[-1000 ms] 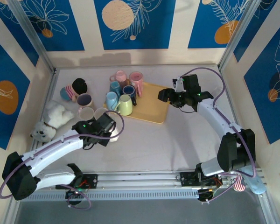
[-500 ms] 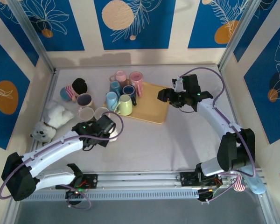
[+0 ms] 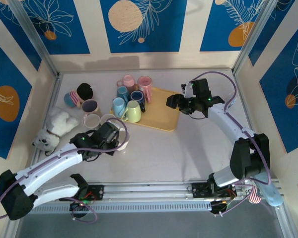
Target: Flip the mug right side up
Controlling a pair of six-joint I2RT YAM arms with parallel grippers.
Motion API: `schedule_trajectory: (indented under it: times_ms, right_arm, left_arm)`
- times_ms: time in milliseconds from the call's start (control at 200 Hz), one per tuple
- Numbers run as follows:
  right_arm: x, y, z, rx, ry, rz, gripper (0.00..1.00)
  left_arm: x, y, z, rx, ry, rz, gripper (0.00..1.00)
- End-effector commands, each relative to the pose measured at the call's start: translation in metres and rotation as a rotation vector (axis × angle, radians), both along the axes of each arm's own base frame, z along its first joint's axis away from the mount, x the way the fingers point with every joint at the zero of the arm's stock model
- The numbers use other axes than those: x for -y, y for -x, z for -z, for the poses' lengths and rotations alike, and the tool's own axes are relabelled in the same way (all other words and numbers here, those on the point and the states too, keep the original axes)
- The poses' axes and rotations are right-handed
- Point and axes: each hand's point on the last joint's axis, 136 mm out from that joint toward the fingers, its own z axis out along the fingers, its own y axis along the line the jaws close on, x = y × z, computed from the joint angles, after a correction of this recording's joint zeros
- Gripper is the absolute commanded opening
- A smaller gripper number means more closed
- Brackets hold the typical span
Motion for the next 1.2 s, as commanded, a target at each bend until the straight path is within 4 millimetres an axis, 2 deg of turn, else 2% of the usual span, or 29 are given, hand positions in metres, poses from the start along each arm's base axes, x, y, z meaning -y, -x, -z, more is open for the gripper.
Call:
schedule_trajectory:
  times_ms: [0,380,650,810,920,1045,1195]
  right_arm:
    - [-0.007,-0.001,-0.010,0.020,-0.009,-0.040,0.63]
    - [-0.009,0.000,-0.009,0.017,-0.002,-0.053,0.64]
    - [-0.015,-0.002,0.000,0.011,0.024,-0.088,0.63]
    - [-0.024,-0.003,0.006,0.003,0.059,-0.125,0.61]
    - [-0.033,-0.003,0.007,0.018,0.074,-0.163,0.60]
    - [-0.047,0.001,0.008,0.043,0.097,-0.222,0.58]
    - [-0.066,0.006,0.017,0.042,0.145,-0.303,0.55]
  left_arm:
    - [0.009,0.004,-0.001,-0.011,0.056,0.016,0.39]
    - [0.006,0.011,0.000,-0.031,0.062,0.016,0.39]
    - [0.019,0.023,0.002,-0.090,0.136,0.065,0.45]
    - [0.034,0.029,-0.009,-0.106,0.214,0.122,0.49]
    - [0.043,0.029,-0.024,-0.098,0.260,0.152,0.51]
    - [0.053,0.019,-0.051,-0.073,0.332,0.167,0.58]
    - [0.062,0.002,-0.069,-0.143,0.463,0.149,0.58]
